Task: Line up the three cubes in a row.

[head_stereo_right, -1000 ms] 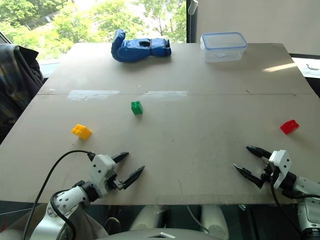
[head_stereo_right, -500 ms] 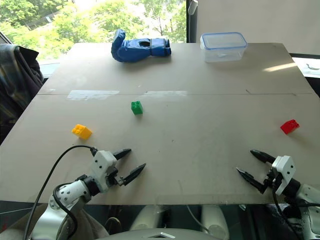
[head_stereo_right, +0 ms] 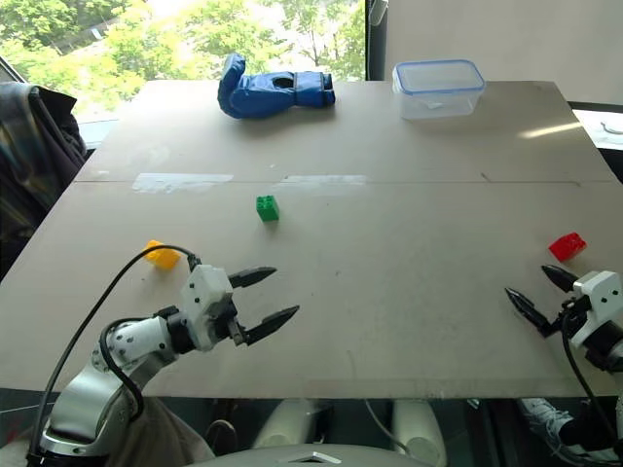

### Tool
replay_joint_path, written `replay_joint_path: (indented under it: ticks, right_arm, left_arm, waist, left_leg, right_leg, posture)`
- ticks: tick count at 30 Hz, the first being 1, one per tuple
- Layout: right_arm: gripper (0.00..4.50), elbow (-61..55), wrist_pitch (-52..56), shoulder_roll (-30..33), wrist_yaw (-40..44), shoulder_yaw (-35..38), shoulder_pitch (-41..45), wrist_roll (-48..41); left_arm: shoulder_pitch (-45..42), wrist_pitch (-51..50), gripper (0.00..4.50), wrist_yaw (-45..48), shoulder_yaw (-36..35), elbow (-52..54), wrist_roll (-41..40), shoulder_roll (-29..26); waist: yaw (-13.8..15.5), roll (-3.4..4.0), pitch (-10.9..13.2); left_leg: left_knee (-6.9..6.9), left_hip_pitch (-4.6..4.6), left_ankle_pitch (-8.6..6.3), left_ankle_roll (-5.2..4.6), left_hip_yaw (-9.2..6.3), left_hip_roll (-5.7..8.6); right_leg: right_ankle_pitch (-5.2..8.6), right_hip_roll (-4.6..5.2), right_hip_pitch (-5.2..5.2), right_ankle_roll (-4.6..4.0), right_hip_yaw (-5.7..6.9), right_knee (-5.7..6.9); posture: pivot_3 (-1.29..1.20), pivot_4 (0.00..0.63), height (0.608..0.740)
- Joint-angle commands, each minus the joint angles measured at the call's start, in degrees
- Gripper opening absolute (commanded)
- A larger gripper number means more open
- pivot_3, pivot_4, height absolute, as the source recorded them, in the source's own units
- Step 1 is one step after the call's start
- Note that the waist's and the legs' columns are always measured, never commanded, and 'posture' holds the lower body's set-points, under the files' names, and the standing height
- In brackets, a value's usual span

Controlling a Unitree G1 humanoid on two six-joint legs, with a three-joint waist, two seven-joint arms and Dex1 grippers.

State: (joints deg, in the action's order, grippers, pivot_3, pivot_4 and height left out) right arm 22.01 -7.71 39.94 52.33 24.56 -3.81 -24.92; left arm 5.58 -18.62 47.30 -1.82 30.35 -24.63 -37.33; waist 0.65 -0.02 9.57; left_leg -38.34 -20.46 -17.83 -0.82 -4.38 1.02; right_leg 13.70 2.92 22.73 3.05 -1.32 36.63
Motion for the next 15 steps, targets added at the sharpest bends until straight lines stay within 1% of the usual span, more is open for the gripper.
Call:
replay_joint_path:
  ticks: [1, 3, 7, 12, 15]
  right_arm:
    - [4.50, 7.37, -0.59, 2.69, -2.24, 2.91, 4.54, 0.77]
    - [4.50, 11.38, 1.67, 4.28, -1.63, 2.85, 7.70, 0.52]
    - [4.50, 17.13, 1.72, 6.04, -0.89, 2.06, 12.98, 1.56]
    - [4.50, 23.38, 2.67, 6.53, 1.08, 0.37, 20.55, 2.66]
    - [4.50, 25.64, 2.67, 6.40, 4.40, -1.04, 23.87, 3.00]
  left_arm:
    - [-5.59, -4.51, 4.36, 0.54, 0.26, 4.98, -3.88, -1.68]
    - [-9.96, -6.71, 4.36, 0.59, 0.44, 6.10, -5.19, -2.51]
    - [-14.51, -11.36, 4.36, 0.39, -0.44, 8.43, -9.20, -3.71]
    - [-17.66, -14.73, 4.36, 0.33, -0.24, 9.89, -11.35, -5.35]
    - [-18.58, -15.70, 4.36, 0.29, -0.15, 10.28, -11.75, -5.87]
  waist:
    - [-0.25, 0.02, 0.01]
    - [-0.57, 0.05, -0.01]
    - [-1.43, 0.05, 0.02]
    - [-1.84, 0.06, 0.03]
    - [-1.66, 0.06, 0.03]
  left_leg:
    - [0.00, -0.04, 0.00, 0.00, 0.02, 0.01]
    - [0.00, -0.04, 0.01, 0.01, 0.06, 0.03]
    - [-0.01, -0.14, 0.02, 0.02, 0.07, 0.05]
    - [0.00, -0.17, 0.13, 0.21, 0.19, 0.03]
    - [-0.01, -0.18, 0.13, 0.21, 0.19, 0.03]
  right_leg:
    - [0.00, -0.01, 0.05, 0.00, -0.01, 0.00]
    - [-0.01, -0.03, 0.07, 0.00, -0.06, 0.02]
    - [-0.03, -0.03, 0.19, 0.02, -0.08, 0.08]
    - [-0.03, -0.09, 0.30, 0.04, -0.21, 0.12]
    - [-0.03, -0.11, 0.30, 0.04, -0.20, 0.12]
  posture:
    - [0.00, 0.150, 0.740]
    - [0.00, 0.150, 0.740]
    - [0.00, 0.150, 0.740]
    - [0.00, 0.150, 0.740]
    - [0.00, 0.150, 0.740]
